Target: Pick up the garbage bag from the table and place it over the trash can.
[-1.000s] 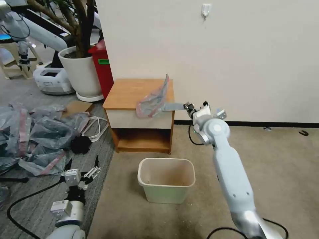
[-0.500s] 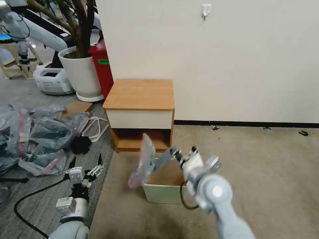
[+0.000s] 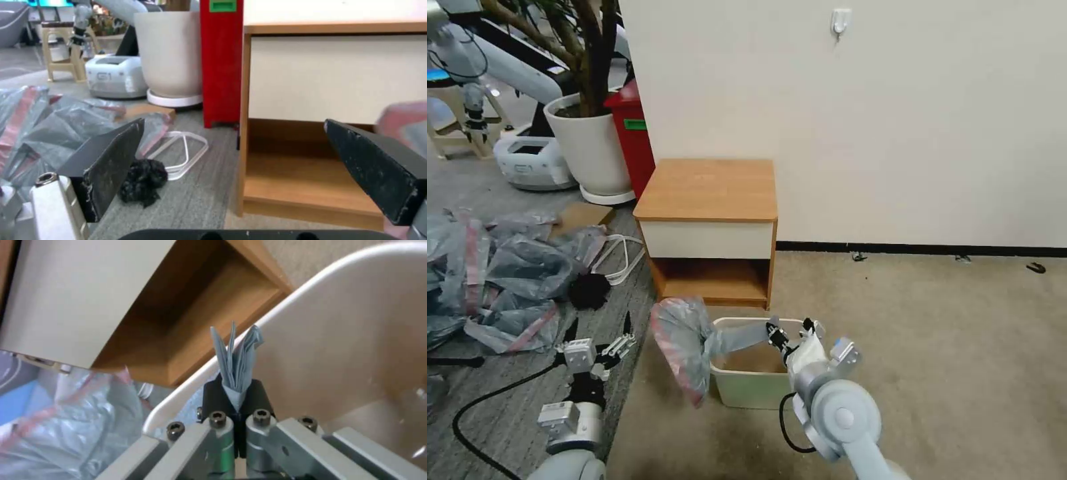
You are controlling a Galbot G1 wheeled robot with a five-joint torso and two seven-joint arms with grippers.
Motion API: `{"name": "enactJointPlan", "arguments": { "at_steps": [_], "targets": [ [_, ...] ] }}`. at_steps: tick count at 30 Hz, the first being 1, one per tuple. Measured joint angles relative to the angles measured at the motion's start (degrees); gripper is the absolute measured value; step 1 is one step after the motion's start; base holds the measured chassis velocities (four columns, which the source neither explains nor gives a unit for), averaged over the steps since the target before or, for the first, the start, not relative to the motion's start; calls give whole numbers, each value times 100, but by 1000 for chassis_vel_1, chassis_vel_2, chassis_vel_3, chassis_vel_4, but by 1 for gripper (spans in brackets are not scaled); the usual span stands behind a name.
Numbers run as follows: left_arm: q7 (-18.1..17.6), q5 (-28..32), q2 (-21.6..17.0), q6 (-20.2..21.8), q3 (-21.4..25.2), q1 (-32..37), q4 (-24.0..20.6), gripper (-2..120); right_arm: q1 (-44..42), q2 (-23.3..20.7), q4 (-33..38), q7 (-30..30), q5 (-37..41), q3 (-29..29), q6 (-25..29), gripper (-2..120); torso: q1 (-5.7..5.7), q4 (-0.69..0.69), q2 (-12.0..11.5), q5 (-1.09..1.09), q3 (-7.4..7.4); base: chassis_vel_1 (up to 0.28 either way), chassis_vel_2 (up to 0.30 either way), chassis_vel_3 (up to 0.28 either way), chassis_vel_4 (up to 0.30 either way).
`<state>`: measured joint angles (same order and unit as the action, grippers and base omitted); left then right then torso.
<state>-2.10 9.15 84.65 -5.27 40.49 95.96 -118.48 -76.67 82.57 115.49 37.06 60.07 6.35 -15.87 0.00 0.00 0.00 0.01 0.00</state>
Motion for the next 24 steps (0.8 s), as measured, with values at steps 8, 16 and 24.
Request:
{"name": "enactJointPlan", "arguments": {
  "at_steps": [8,16,24],
  "targets": [
    [10,2,-23,27,-71,-86,51,100,-271,-242,-54,-411,-1078,-21,81,2,0,-1,0,0,0,0,0,0,0],
    [17,-1,-13,42,-108,-121,78,100,-483,-537,-9,-668,-1989,-40,99,30,0,-1,0,0,0,0,0,0,0],
    [37,-32,-17,45,-153,-98,61,100,-443,-807,59,-923,-2977,187,509,62,0,0,0,0,0,0,0,0,0]
  ]
}}
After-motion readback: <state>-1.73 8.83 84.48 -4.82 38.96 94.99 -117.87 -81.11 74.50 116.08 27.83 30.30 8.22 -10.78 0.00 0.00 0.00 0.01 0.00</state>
